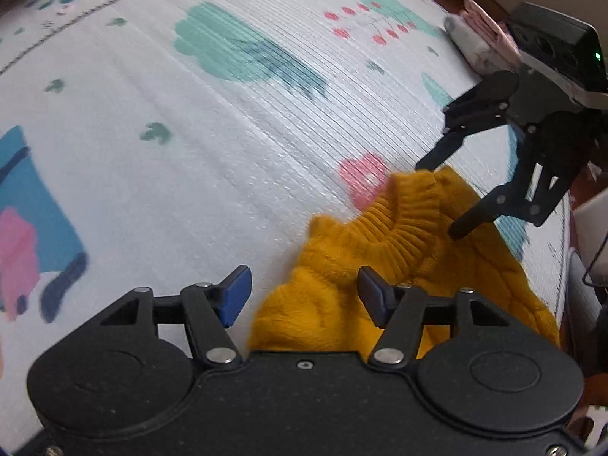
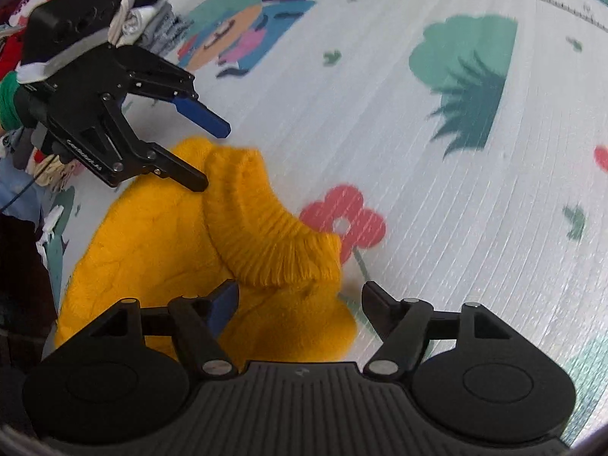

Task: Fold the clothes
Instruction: 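Lift the sweater with both tools and lay it flat on the mat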

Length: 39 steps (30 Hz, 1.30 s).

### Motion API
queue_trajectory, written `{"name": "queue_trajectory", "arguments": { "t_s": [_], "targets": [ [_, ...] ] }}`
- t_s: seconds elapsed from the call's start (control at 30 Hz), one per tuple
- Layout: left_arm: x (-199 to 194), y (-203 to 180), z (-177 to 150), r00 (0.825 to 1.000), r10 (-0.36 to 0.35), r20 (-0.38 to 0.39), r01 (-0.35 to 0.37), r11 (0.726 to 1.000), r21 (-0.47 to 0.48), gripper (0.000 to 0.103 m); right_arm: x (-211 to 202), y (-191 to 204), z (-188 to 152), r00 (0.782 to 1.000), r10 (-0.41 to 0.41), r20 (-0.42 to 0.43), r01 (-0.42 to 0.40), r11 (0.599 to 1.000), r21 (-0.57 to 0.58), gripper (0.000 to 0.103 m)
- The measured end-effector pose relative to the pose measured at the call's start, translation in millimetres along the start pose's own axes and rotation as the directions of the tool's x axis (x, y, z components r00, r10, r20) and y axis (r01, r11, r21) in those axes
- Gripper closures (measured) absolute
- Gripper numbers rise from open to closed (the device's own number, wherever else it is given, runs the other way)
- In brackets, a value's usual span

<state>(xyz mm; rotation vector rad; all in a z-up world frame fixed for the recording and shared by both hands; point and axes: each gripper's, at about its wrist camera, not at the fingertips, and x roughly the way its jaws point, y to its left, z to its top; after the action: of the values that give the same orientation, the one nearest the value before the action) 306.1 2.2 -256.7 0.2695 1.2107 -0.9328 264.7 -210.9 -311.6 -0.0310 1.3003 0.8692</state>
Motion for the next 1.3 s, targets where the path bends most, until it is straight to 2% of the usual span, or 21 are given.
{"name": "queue_trajectory", "arguments": {
  "t_s": [0.07,0.1,0.13,0.17,0.2,0.43,0.47,0.53,0.6,0.67,0.73,0.9,0.93,0.97,1.0,1.03,1.07,1.1,1.17,1.23,1.3],
  "targets": [
    [3,-6,-2,1.0,0.0,-0.015,0.0,0.999,0.038,0.047,2,2,-5,1.0,0.021,-0.008,-0.021,1.0,-0.01,0.043],
    [4,-9,-3,1.0,0.002,-0.02,-0.001,0.998,0.055,0.055,2,4,-7,1.0,0.023,-0.012,-0.024,1.0,-0.021,0.053],
    [4,-11,-4,1.0,0.005,-0.022,-0.003,0.998,0.07,0.079,0,6,-8,1.0,0.01,-0.001,-0.01,0.999,-0.038,0.063],
    [3,-13,-5,1.0,0.012,-0.012,-0.011,0.997,0.078,0.081,-3,8,-9,1.0,-0.004,0.011,0.004,0.998,-0.055,0.067],
    [0,-15,-6,1.0,0.027,0.009,-0.028,0.996,0.084,0.083,-5,11,-10,1.0,-0.017,0.023,0.018,0.997,-0.071,0.078],
    [-28,-25,11,0.975,0.185,0.121,-0.201,0.971,0.128,0.086,-34,25,9,0.976,-0.159,0.152,0.182,0.971,-0.154,0.083],
    [-33,-26,17,0.965,0.221,0.143,-0.24,0.961,0.135,0.086,-39,28,15,0.966,-0.19,0.175,0.221,0.96,-0.175,0.083],
    [-47,-31,33,0.918,0.334,0.213,-0.369,0.916,0.156,0.086,-52,40,31,0.923,-0.283,0.259,0.344,0.909,-0.233,0.084],
    [-63,-38,47,0.85,0.437,0.296,-0.497,0.851,0.172,0.086,-67,54,46,0.858,-0.366,0.36,0.474,0.836,-0.278,0.084],
    [-82,-49,60,0.75,0.525,0.403,-0.627,0.758,0.178,0.086,-84,66,57,0.775,-0.424,0.469,0.584,0.764,-0.274,0.084],
    [-104,-63,68,0.61,0.587,0.532,-0.757,0.63,0.174,0.086,-103,77,68,0.677,-0.461,0.574,0.679,0.692,-0.245,0.084],
    [-149,-102,68,0.258,0.596,0.761,-0.933,0.359,0.035,0.086,-145,118,74,0.348,-0.446,0.825,0.884,0.448,-0.131,0.085],
    [-156,-109,67,0.203,0.583,0.787,-0.948,0.318,0.009,0.086,-151,124,73,0.291,-0.425,0.857,0.906,0.41,-0.105,0.085],
    [-160,-112,64,0.194,0.575,0.795,-0.949,0.315,0.005,0.086,-153,126,70,0.281,-0.409,0.868,0.913,0.391,-0.112,0.085],
    [-162,-114,60,0.199,0.572,0.796,-0.948,0.318,0.009,0.086,-155,128,68,0.271,-0.392,0.879,0.921,0.372,-0.118,0.085],
    [-159,-114,55,0.216,0.573,0.79,-0.947,0.321,0.026,0.086,-156,129,64,0.268,-0.377,0.887,0.926,0.355,-0.128,0.085],
    [-153,-113,48,0.239,0.572,0.785,-0.945,0.321,0.053,0.086,-150,127,58,0.294,-0.372,0.88,0.924,0.345,-0.163,0.085],
    [-143,-111,40,0.272,0.572,0.774,-0.943,0.32,0.095,0.086,-140,122,50,0.337,-0.377,0.863,0.919,0.331,-0.214,0.085],
    [-115,-106,20,0.355,0.574,0.738,-0.927,0.318,0.199,0.087,-116,109,32,0.452,-0.387,0.804,0.881,0.333,-0.335,0.085],
    [-82,-103,-5,0.46,0.568,0.683,-0.887,0.333,0.321,0.087,-80,93,7,0.573,-0.422,0.703,0.819,0.324,-0.473,0.085],
    [-51,-103,-28,0.551,0.553,0.625,-0.834,0.336,0.438,0.088,-49,79,-14,0.676,-0.446,0.587,0.736,0.356,-0.576,0.085]
  ]
}}
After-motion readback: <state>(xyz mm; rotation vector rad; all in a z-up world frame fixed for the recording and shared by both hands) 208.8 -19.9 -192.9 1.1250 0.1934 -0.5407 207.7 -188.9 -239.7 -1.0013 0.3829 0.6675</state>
